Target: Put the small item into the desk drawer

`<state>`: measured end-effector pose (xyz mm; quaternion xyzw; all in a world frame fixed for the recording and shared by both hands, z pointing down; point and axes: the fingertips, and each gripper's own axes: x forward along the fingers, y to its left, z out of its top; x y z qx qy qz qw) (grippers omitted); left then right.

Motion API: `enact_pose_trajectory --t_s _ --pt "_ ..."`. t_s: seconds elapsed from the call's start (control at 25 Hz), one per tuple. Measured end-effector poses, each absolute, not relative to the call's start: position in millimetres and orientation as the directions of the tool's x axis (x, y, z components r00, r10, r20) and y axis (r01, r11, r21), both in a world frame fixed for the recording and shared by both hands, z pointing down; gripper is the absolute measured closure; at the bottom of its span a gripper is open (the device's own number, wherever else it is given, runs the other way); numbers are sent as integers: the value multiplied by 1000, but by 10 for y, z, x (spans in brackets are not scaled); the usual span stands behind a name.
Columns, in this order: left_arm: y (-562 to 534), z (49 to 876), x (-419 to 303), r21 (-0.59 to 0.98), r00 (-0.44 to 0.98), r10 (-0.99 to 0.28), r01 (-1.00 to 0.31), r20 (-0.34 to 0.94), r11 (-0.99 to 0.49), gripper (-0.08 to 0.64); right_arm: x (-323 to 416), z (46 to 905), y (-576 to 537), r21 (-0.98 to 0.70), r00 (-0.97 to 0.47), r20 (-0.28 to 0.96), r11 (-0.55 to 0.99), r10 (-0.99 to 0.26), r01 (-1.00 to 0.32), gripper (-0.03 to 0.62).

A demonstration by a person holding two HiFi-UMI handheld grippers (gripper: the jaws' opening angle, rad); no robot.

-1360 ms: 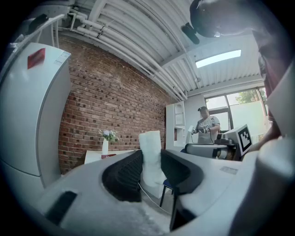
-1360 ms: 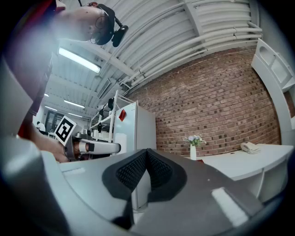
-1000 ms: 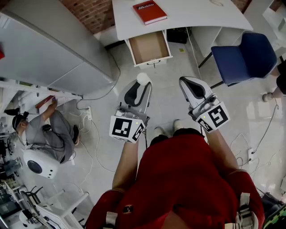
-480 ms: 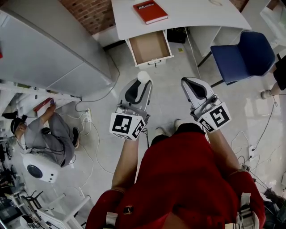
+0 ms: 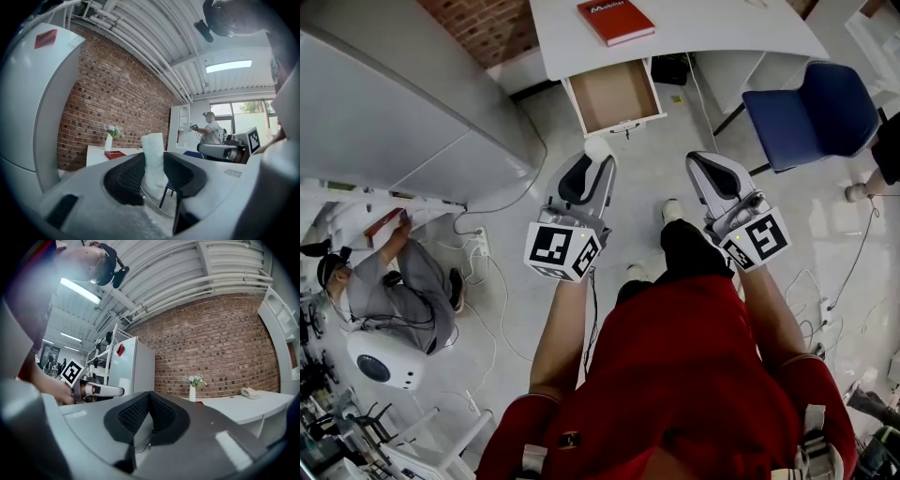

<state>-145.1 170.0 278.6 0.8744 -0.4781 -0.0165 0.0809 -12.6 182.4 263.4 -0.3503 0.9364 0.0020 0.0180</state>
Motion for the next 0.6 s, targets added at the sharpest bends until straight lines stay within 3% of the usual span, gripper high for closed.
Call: enact_pose_trajectory --t_s 0.6 --pt "-62 3636 -1299 160 464 -859 -885 217 -437 431 160 3076 16 -37 -788 -13 788 -616 -615 581"
